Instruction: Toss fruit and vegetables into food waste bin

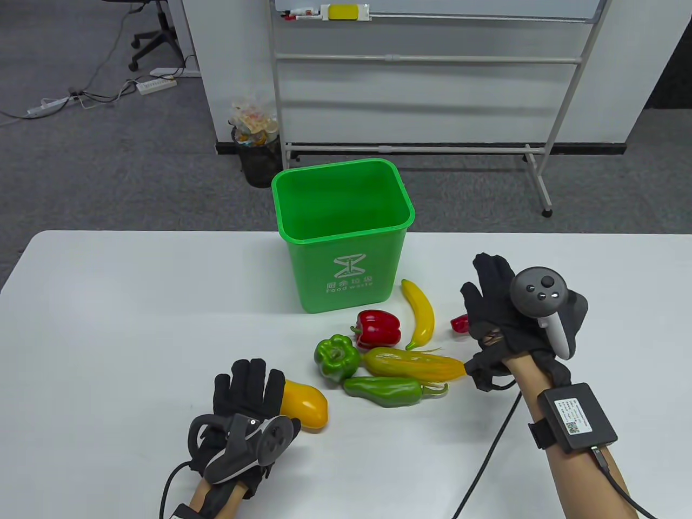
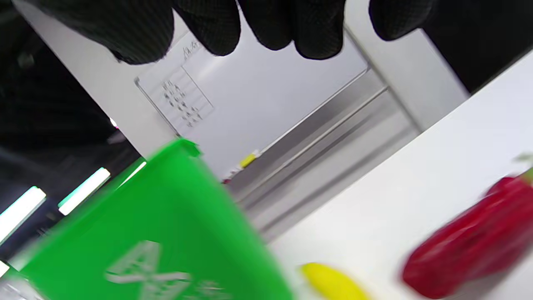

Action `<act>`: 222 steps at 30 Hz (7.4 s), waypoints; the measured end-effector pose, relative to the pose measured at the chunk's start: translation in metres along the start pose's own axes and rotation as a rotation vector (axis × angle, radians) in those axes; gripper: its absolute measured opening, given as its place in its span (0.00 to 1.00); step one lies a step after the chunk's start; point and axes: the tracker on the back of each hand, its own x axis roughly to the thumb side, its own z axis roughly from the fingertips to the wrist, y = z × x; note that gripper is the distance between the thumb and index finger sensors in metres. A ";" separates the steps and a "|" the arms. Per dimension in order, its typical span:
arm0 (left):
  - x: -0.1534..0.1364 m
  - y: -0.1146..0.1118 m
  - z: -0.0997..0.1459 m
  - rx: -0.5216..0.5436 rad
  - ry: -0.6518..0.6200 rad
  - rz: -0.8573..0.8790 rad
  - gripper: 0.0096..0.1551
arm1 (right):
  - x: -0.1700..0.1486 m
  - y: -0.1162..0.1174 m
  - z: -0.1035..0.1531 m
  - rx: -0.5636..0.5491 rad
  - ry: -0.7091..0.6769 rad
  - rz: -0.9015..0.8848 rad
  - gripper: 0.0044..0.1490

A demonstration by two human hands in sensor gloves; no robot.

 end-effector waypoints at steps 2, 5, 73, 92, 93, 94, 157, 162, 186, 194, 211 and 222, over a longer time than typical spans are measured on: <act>0.000 -0.002 0.000 -0.009 0.002 -0.002 0.53 | -0.014 0.013 -0.004 0.034 0.020 0.068 0.46; -0.002 -0.002 0.000 -0.014 0.012 0.002 0.53 | -0.046 0.050 -0.016 0.119 0.057 0.270 0.51; -0.004 -0.009 -0.002 -0.049 0.024 0.051 0.53 | 0.093 0.047 0.043 0.239 -0.372 -0.211 0.50; 0.001 -0.014 -0.003 -0.071 0.007 0.034 0.53 | 0.044 0.200 0.103 0.241 -0.601 0.812 0.54; 0.001 -0.014 -0.002 -0.069 0.008 0.036 0.53 | 0.044 0.199 0.104 0.236 -0.604 0.805 0.54; 0.001 -0.014 -0.003 -0.068 0.009 0.038 0.53 | 0.044 0.200 0.104 0.248 -0.596 0.802 0.53; -0.005 -0.015 -0.002 -0.076 0.007 0.035 0.53 | 0.021 0.162 0.042 0.295 -0.220 0.562 0.61; -0.005 -0.015 -0.003 -0.076 0.002 0.036 0.53 | 0.012 0.181 0.036 0.306 -0.162 0.641 0.61; -0.003 -0.015 -0.002 -0.071 0.000 0.038 0.52 | 0.000 0.150 0.120 0.598 -0.270 0.345 0.52; -0.003 -0.013 -0.002 -0.064 0.008 0.046 0.52 | 0.067 0.115 0.122 0.892 -0.382 -0.860 0.52; -0.008 -0.012 -0.001 -0.071 0.025 0.059 0.52 | 0.096 0.057 -0.023 0.465 0.150 -1.026 0.59; -0.004 -0.011 -0.002 -0.066 0.019 0.052 0.52 | 0.070 -0.008 0.011 0.364 -0.222 -1.043 0.51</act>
